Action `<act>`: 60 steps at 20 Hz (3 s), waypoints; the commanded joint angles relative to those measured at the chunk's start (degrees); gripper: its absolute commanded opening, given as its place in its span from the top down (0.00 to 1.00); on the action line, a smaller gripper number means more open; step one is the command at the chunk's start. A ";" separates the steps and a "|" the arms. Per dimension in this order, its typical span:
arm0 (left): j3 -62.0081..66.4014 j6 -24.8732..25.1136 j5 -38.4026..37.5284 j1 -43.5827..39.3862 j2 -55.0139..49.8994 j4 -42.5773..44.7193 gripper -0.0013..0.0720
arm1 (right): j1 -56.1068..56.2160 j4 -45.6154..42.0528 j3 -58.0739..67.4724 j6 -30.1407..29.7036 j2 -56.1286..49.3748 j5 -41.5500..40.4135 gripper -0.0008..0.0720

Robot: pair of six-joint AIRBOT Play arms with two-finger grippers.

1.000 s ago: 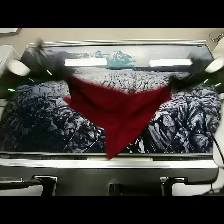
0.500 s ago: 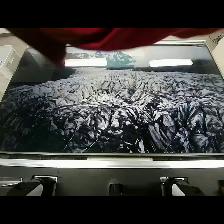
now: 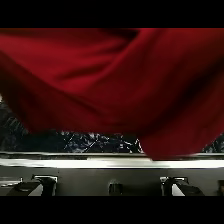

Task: Fold the clothes and pants, and hang the long-sleeved shirts on hangers.

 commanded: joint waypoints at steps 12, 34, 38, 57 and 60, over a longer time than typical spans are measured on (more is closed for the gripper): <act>-34.62 -5.79 24.65 1.97 -37.24 -11.34 0.95 | 1.49 30.23 -27.41 10.16 -42.60 -26.73 0.93; -65.94 18.43 -11.26 25.62 -29.07 -16.20 0.29 | -15.56 1.75 -23.17 4.35 -36.33 10.75 0.21; -67.89 19.93 -8.68 20.74 -29.75 -18.25 0.29 | -15.54 2.93 -23.17 4.35 -36.28 11.06 0.21; -67.82 19.52 -6.62 13.31 -23.30 -22.69 0.96 | -15.54 21.79 -36.52 -7.93 -48.22 1.38 0.21; -67.80 19.15 -6.58 13.38 -23.19 -22.71 0.96 | -14.71 21.94 -36.54 -7.91 -49.16 1.38 0.22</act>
